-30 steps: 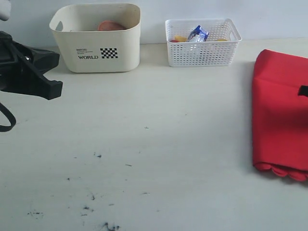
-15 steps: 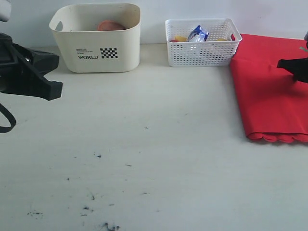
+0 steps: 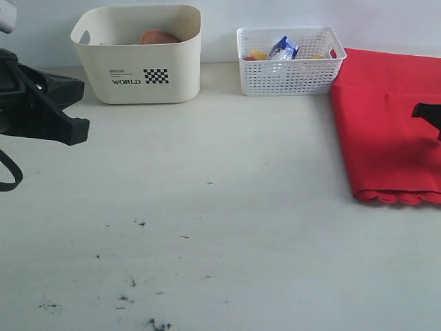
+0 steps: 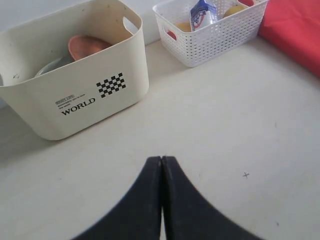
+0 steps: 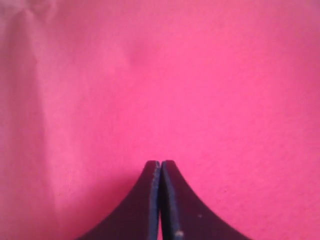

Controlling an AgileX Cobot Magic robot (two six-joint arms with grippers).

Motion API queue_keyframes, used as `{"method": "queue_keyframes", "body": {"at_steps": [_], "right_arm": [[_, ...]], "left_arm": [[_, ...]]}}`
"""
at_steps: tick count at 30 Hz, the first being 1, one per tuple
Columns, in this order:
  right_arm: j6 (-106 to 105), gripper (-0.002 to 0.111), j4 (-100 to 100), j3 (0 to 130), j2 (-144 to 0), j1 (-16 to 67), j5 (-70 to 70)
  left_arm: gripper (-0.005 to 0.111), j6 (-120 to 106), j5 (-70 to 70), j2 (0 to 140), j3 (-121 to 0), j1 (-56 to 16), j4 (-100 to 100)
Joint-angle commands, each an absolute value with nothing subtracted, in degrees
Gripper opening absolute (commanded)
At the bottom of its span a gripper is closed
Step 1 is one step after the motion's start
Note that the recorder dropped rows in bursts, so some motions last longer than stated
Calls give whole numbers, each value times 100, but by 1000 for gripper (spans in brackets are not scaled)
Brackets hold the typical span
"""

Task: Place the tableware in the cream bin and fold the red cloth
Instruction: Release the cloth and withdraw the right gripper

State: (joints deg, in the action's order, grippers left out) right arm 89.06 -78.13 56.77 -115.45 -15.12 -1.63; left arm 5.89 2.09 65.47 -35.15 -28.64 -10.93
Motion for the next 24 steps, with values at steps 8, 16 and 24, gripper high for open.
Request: {"method": "queue_keyframes", "body": {"at_steps": [8,16,24], "right_arm": [[8906,0,-7815,6456,-12479,-1526,343],[8906,0,-7815,6933,-12680,-1526,-205],[9009,0,-7803,6518,-12136,-1526,141]], "left_arm": [[1,652,319,6534,-3513,-2848,-1097],[1,652,308,6534,-3513,-2848,-1097],[1,652,199,6534,-3513,-2848,-1097]]}}
